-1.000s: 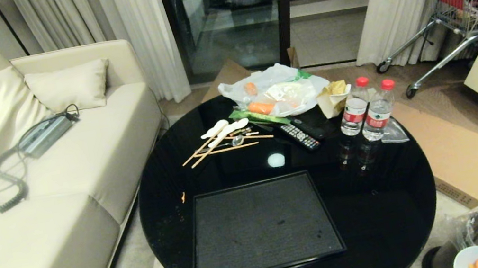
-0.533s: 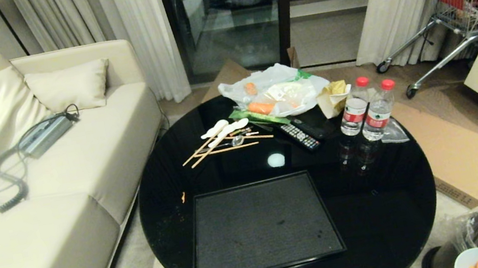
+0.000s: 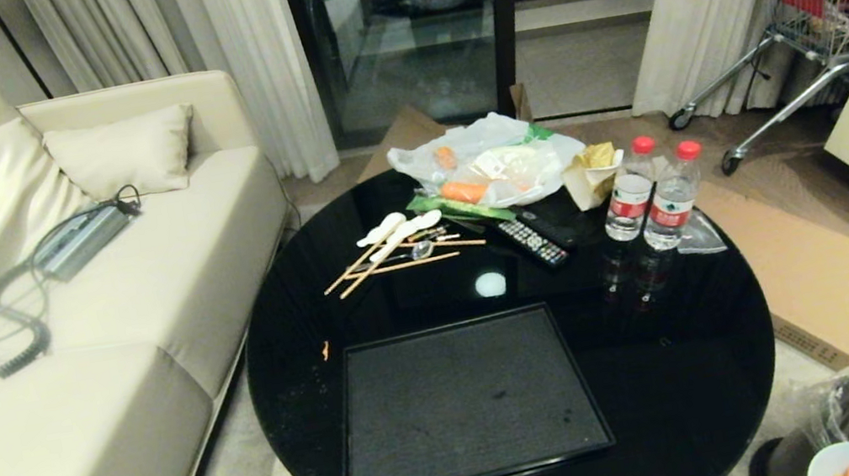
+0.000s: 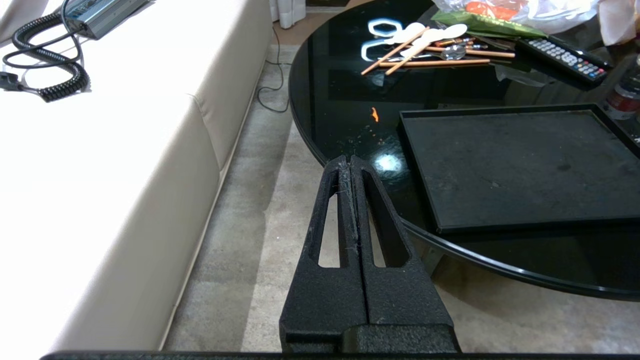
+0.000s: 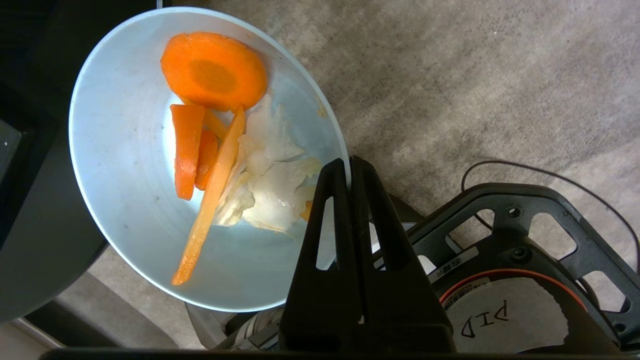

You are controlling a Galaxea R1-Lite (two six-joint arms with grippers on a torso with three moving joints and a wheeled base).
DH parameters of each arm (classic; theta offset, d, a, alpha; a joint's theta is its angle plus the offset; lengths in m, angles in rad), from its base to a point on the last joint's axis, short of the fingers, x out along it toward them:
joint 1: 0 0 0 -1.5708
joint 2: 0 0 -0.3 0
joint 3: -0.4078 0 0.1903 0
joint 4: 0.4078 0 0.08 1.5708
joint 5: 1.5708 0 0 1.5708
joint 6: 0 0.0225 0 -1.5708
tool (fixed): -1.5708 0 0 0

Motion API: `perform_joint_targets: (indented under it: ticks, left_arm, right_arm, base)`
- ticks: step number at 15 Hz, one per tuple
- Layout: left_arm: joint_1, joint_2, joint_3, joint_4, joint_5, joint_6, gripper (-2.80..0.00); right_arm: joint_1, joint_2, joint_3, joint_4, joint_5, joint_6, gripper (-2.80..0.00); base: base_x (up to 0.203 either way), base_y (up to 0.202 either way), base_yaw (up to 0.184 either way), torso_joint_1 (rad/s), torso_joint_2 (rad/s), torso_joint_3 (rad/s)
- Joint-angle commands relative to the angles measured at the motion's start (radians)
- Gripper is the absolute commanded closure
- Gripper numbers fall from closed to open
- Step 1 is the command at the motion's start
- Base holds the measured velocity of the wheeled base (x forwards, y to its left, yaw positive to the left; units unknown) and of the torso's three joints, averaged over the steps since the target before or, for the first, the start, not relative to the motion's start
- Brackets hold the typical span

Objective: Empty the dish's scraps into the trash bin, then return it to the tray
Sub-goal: Move the bowl over the trash can

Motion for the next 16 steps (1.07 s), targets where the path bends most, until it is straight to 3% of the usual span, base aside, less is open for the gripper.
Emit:
perform_joint_targets:
  ticks: [1, 6, 16]
  left_arm:
    - [0.000, 0.000, 0.000, 0.000, 0.000, 0.000, 0.00]
    - [0.000, 0.000, 0.000, 0.000, 0.000, 0.000, 0.00]
    - [0.000, 0.000, 0.000, 0.000, 0.000, 0.000, 0.00]
  right_arm:
    - [0.000, 0.003, 0.001, 0.001, -0.002, 0.020, 0.00]
    - [0.000, 0.001, 0.001, 0.001, -0.003, 0.020, 0.00]
    - [0.000, -0.002, 0.006, 0.002, -0.003, 0.022, 0.00]
  base:
    - [0.000, 0.000, 0.000, 0.000, 0.00, 0.000]
    - [-0.001, -0.042, 0.002, 0.001, 0.00, 0.001]
    - [0.000, -0.184, 0.006, 0.001, 0.00, 0.002]
